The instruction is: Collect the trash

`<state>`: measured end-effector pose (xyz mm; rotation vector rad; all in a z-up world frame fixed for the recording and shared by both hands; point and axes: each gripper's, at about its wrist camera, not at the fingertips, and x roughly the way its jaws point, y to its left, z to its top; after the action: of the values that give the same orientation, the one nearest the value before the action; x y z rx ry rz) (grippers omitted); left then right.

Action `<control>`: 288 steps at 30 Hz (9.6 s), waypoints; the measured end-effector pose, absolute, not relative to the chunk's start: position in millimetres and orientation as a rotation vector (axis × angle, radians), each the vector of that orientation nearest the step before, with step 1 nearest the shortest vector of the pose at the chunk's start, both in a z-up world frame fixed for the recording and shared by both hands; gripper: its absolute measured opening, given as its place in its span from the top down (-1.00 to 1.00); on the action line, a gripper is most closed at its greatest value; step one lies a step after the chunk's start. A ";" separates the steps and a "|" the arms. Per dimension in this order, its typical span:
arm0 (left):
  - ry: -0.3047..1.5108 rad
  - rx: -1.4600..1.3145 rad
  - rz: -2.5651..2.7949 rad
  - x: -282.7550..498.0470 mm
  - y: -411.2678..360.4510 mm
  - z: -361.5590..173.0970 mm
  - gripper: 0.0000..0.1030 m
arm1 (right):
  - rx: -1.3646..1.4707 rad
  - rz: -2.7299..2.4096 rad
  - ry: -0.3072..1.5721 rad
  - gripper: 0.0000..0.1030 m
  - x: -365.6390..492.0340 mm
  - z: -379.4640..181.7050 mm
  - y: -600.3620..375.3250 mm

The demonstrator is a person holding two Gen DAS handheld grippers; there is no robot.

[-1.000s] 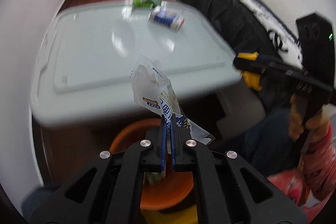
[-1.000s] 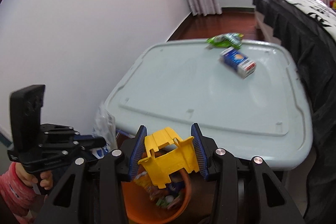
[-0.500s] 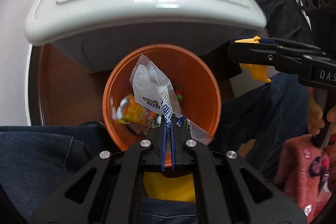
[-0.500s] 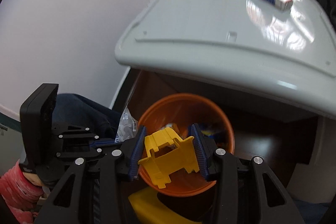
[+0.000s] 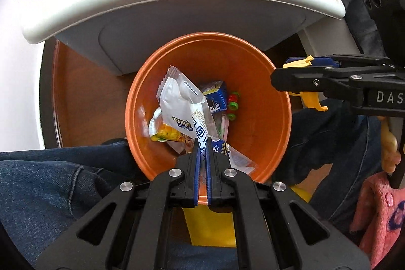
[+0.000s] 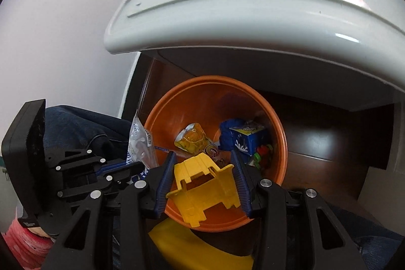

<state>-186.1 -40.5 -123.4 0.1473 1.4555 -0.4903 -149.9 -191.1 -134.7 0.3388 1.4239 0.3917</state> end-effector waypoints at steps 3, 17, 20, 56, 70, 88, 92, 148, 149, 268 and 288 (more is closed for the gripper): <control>1.460 0.132 -0.468 -183.4 -35.8 -123.5 0.31 | 0.344 0.368 1.396 -0.60 -145.9 -136.0 -191.3; 1.379 0.032 -0.462 -175.5 -24.4 -97.6 -0.54 | 0.427 0.322 1.281 -0.61 -147.5 -107.2 -224.7; 1.284 0.054 -0.458 -161.6 -30.3 -71.4 -0.59 | 0.381 0.300 1.233 -0.67 -143.2 -92.1 -229.4; 0.970 -0.057 -0.324 6.3 -20.1 1.4 -0.78 | -0.252 -0.035 1.168 -0.67 187.1 -118.7 -330.4; 0.999 -0.110 -0.301 13.0 -20.5 -12.6 -0.78 | 0.008 -0.002 1.107 -0.15 88.1 -78.1 -327.8; 0.845 0.039 -0.429 51.5 -112.8 13.2 -0.78 | 0.323 0.122 0.849 -0.16 -87.0 6.1 -351.7; 0.789 0.116 -0.470 92.8 -155.0 24.4 -0.78 | 0.329 0.128 0.818 -0.16 -85.0 10.1 -360.6; 0.988 0.293 -0.515 -75.2 -77.2 54.4 0.74 | 0.193 0.353 0.820 -0.16 -120.4 46.5 -285.5; 1.002 0.280 -0.511 -87.4 -70.6 52.8 0.74 | 0.177 0.371 0.833 -0.16 -124.9 47.4 -279.0; 0.675 0.025 -0.124 -144.9 -41.6 123.9 -0.66 | 0.186 -0.015 0.673 -0.89 -188.5 98.4 -258.8; 0.647 0.038 -0.127 -143.6 -42.1 130.5 -0.66 | 0.183 -0.017 0.672 -0.89 -188.7 99.1 -258.5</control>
<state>-143.6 -42.1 130.5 0.0379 0.6471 -0.1271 -188.7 -258.5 99.1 0.1832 0.6720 -0.0171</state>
